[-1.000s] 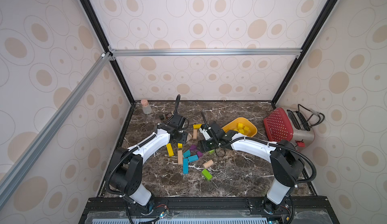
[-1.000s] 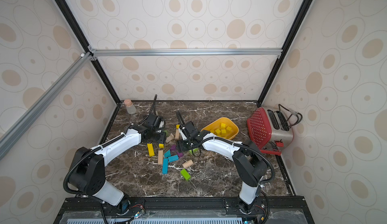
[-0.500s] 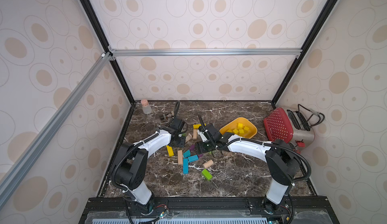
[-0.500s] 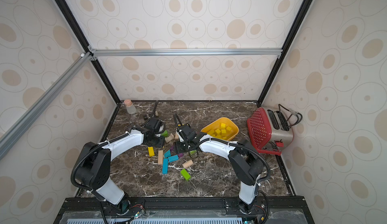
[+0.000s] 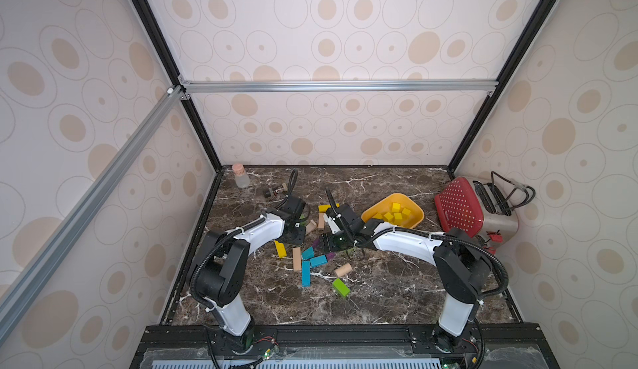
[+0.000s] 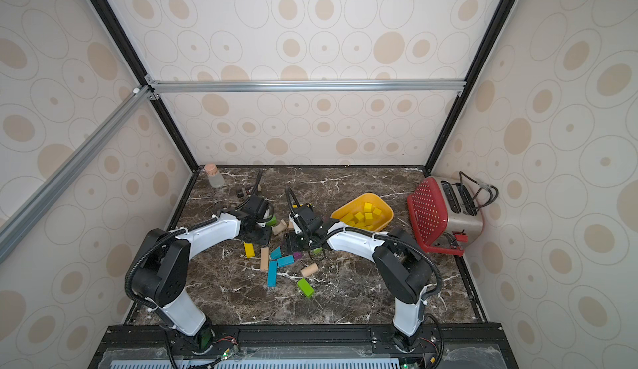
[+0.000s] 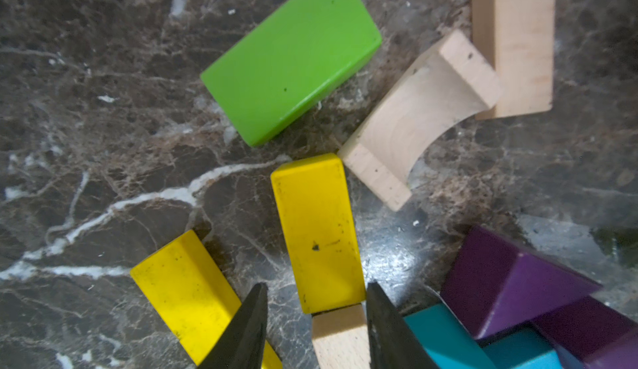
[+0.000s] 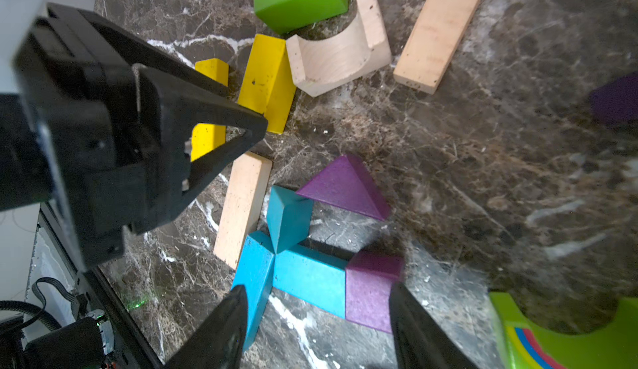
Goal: Pick out the yellow building blocks
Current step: Pick up the building block from the center of the board.
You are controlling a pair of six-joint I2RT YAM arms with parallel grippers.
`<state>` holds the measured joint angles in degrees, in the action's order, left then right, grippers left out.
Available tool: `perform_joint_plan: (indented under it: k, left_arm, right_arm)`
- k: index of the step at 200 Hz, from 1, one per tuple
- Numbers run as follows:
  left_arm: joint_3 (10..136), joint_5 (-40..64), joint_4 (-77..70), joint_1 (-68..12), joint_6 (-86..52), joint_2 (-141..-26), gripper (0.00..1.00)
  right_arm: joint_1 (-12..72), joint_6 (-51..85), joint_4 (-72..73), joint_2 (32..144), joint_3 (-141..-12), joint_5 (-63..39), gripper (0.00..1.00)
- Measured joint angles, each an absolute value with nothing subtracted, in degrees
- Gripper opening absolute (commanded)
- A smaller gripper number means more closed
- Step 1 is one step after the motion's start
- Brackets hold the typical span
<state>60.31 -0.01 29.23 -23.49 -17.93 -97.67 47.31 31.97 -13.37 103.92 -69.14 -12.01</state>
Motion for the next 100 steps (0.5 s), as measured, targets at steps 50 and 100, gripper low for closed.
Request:
perform_joint_plan:
  k: [50, 100]
  left_arm:
    - [60.34, -0.01, 29.08, -23.40, -17.93, -99.07, 0.42]
    - [60.36, 0.32, 28.49, -23.33, -17.93, -100.25, 0.38]
  right_arm:
    - [47.33, 32.12, -13.21, 103.92, -69.14, -11.99, 0.66]
    - [47.40, 32.14, -13.23, 103.92, -69.14, -11.94, 0.66]
